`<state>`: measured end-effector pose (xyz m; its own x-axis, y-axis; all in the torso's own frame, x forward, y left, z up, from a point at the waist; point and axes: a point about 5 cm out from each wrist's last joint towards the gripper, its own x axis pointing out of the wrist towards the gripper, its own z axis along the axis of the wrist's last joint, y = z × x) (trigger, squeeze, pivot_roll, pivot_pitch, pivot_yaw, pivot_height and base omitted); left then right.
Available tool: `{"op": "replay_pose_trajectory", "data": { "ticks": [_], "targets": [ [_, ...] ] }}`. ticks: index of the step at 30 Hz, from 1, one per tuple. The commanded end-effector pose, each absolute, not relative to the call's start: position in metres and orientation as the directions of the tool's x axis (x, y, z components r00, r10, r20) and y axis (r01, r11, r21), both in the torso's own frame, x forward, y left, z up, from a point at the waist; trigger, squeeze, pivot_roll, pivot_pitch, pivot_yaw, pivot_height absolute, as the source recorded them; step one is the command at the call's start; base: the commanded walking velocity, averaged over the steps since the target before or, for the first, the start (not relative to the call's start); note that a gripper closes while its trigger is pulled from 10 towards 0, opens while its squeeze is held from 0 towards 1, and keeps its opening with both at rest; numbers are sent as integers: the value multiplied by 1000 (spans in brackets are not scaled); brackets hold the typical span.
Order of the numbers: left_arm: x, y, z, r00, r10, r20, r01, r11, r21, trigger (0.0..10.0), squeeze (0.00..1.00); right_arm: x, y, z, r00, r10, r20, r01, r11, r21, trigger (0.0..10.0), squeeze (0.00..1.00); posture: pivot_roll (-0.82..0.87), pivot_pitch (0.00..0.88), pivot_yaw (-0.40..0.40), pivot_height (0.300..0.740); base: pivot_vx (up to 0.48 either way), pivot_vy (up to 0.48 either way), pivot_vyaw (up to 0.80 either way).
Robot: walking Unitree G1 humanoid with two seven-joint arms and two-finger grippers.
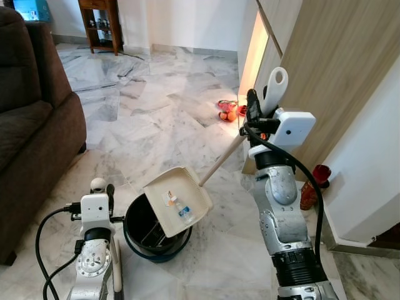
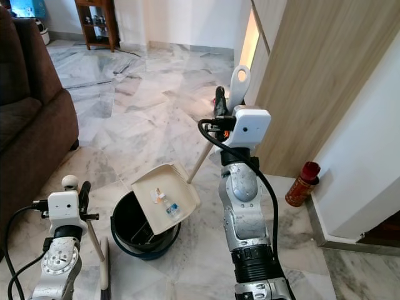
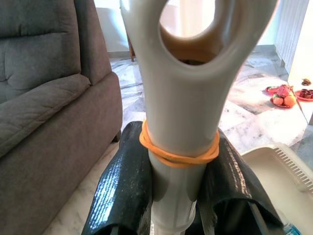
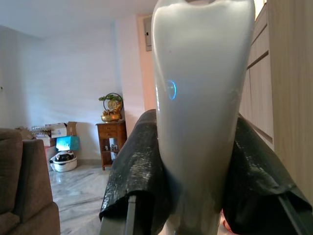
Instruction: Sweep floor
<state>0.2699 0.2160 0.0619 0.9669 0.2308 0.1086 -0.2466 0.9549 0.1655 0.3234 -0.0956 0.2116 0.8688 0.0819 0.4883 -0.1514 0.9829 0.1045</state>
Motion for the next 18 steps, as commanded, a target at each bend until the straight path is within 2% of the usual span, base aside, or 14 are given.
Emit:
{"op": "replay_pose_trajectory", "data": {
  "ticks": [1, 18],
  "targets": [
    [273, 216, 73, 961, 220, 168, -248, 954, 168, 10000, 0, 319, -95, 227, 817, 67, 573, -159, 981, 112, 10000, 0, 161, 0, -59, 740, 0, 0, 0],
    [268, 222, 71, 961, 227, 160, -255, 949, 184, 10000, 0, 313, -89, 234, 788, 44, 614, -179, 971, 159, 10000, 0, 167, 0, -50, 740, 0, 0, 0]
  ]
}}
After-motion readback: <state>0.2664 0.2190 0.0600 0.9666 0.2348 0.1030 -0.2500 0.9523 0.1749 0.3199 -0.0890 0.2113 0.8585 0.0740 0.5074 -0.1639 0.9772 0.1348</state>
